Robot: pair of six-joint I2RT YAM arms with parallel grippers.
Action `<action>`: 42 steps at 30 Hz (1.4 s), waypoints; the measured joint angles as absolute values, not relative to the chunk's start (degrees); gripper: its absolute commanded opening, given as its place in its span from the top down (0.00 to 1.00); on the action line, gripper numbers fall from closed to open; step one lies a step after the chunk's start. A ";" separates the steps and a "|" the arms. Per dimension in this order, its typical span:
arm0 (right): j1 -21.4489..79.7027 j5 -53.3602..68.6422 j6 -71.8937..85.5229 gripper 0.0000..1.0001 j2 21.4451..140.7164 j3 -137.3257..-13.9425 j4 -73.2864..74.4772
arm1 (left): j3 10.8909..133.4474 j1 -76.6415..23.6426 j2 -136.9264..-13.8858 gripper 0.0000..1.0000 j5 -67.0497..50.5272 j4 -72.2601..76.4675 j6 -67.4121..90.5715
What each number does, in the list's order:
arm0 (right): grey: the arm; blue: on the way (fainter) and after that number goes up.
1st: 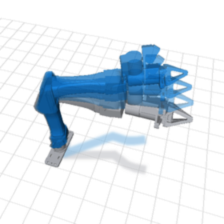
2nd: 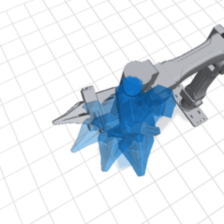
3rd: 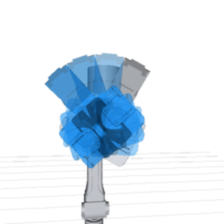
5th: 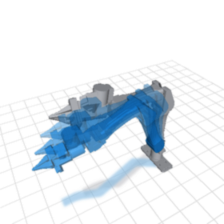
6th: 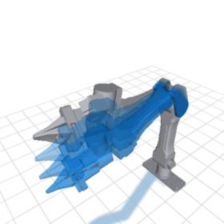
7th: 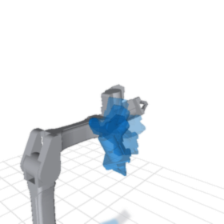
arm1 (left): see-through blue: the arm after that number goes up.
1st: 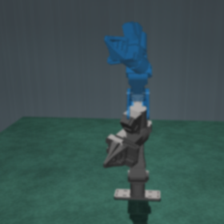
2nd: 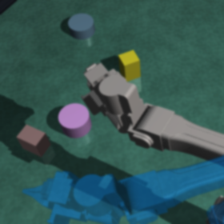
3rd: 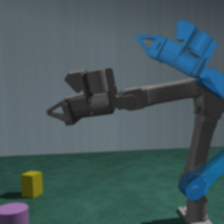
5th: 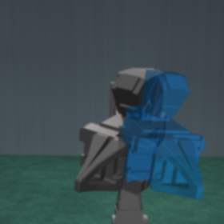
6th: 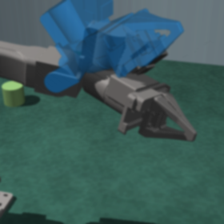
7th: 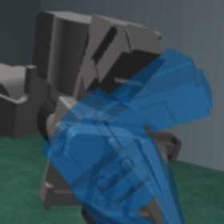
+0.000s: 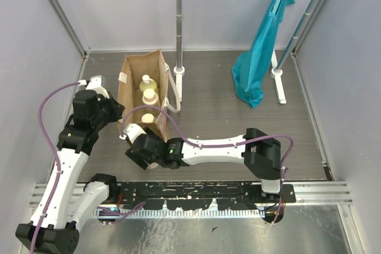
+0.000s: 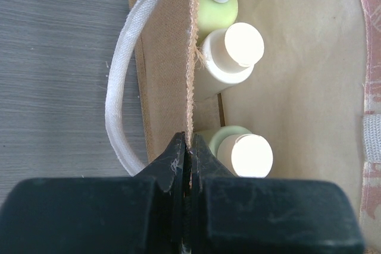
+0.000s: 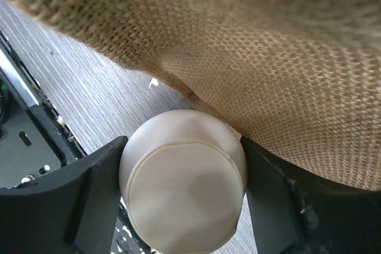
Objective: Place the personal care products into the canvas bag
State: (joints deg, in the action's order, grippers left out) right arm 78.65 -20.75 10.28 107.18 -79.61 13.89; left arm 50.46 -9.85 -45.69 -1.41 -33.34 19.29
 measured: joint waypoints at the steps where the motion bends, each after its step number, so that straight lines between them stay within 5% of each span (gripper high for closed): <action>1: 78.65 -20.88 10.35 0.53 107.18 -79.61 13.89 | 50.46 -9.85 -45.69 1.00 -1.45 -33.34 19.29; 11: 78.70 -21.12 11.81 0.99 106.30 -80.01 17.52 | 50.43 -9.85 -45.69 1.00 -1.80 -33.36 19.33; 25: 78.63 -21.21 16.67 1.00 84.62 -82.39 43.51 | 50.43 -9.80 -45.41 1.00 -2.02 -33.34 19.68; 33: 72.34 -18.65 12.86 0.99 82.48 -103.09 48.29 | 50.43 -9.80 -45.43 1.00 -2.04 -33.34 19.75; 42: 60.80 -12.19 5.10 0.99 95.29 -129.56 48.05 | 50.43 -9.80 -45.43 1.00 -2.31 -33.32 19.75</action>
State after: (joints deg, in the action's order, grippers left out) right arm 60.80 -12.19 5.10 95.29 -129.56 48.05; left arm 50.43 -9.80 -45.43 -2.31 -33.32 19.75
